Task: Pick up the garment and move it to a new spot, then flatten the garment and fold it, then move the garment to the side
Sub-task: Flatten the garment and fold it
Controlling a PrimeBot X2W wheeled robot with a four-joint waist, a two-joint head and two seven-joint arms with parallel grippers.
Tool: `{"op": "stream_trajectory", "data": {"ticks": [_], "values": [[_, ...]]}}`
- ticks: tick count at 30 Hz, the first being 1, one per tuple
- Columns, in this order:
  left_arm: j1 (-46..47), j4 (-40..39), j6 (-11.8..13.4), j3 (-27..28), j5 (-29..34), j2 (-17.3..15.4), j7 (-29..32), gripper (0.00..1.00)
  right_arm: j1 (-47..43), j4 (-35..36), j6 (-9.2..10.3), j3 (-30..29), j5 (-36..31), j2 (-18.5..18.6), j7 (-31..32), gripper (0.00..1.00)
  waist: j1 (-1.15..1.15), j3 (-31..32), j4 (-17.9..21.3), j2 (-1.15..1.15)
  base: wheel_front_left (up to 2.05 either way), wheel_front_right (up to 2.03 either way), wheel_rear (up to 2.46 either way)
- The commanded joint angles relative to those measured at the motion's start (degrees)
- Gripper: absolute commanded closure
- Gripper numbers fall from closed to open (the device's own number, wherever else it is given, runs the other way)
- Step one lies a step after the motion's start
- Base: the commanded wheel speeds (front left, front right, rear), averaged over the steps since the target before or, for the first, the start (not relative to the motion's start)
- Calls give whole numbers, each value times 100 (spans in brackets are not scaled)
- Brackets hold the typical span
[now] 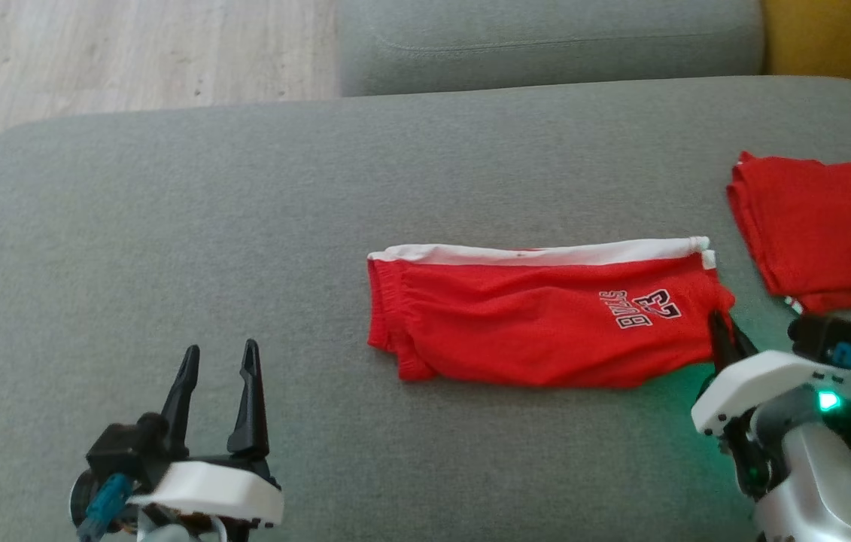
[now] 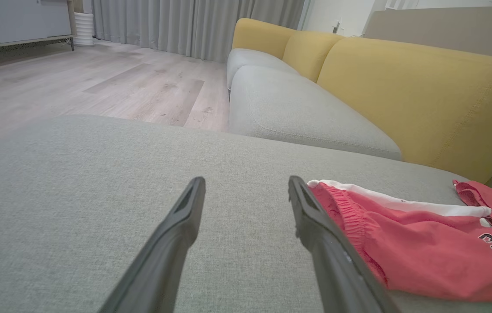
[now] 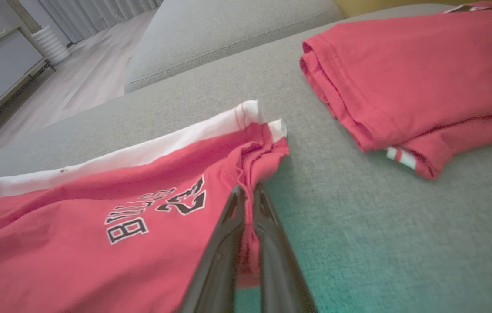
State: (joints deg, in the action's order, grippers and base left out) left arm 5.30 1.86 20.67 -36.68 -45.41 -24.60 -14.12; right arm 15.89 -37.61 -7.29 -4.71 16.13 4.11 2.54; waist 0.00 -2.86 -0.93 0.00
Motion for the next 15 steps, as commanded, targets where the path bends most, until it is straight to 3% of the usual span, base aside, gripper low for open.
{"op": "stream_trajectory", "data": {"ticks": [1,8,15], "values": [[225,-131,28,225,-17,-95,-3,0,298,276,-20,102,-94,-50,20,100,0,-31,-82,0,0,0,0],[278,-48,-11,226,-23,9,-20,0,865,639,-20,642,-192,-117,258,100,0,-67,-389,0,0,0,0],[340,53,-93,201,-9,135,-39,0,1370,784,-20,2272,594,-122,415,100,0,-83,-746,0,0,0,0]]}}
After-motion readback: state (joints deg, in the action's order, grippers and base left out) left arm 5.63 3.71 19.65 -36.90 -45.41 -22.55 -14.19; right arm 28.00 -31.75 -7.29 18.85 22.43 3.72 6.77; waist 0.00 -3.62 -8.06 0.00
